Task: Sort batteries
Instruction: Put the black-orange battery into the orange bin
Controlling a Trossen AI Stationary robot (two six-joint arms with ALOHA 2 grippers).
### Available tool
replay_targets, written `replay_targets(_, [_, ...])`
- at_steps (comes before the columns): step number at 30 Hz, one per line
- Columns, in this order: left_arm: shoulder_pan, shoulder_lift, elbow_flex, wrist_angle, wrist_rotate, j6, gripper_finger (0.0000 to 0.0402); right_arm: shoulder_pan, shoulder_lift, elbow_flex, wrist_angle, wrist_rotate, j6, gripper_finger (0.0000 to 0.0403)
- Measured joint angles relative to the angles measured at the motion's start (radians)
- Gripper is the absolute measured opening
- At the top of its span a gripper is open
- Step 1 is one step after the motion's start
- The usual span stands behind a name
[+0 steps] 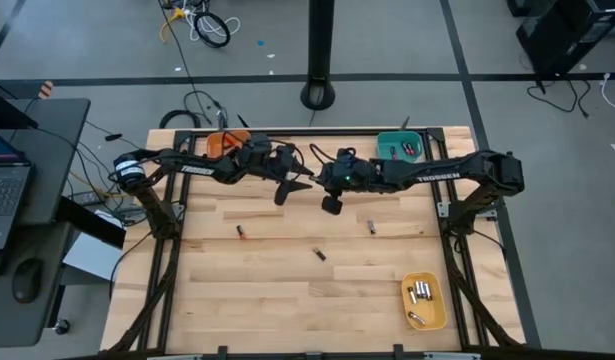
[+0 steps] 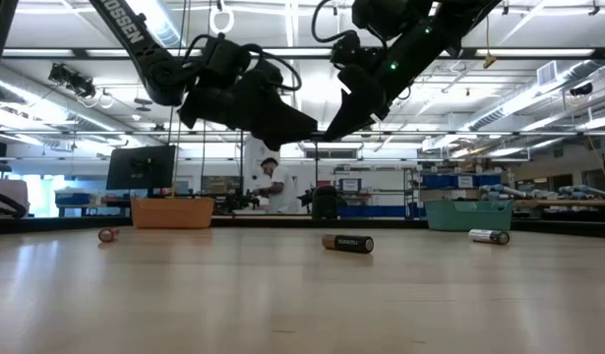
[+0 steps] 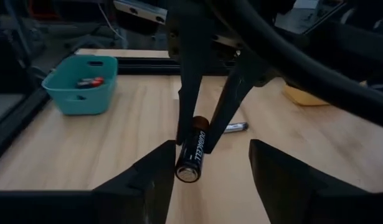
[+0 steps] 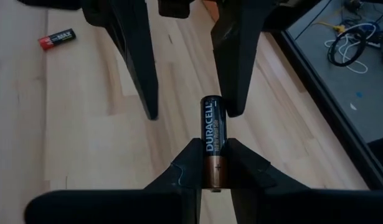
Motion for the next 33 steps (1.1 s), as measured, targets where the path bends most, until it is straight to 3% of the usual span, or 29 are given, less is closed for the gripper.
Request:
replay_targets(14, [-0.009, 0.0, 0.005, -0.018, -0.033, 0.049, 0.0119, 0.003, 0.0, 0.0, 0.008, -0.001, -0.004, 0.0059])
replay_targets(33, [-0.026, 0.0, 0.004, -0.056, -0.036, 0.088, 0.0131, 0.016, 0.0, 0.001, 0.014, 0.005, -0.003, 0.0059])
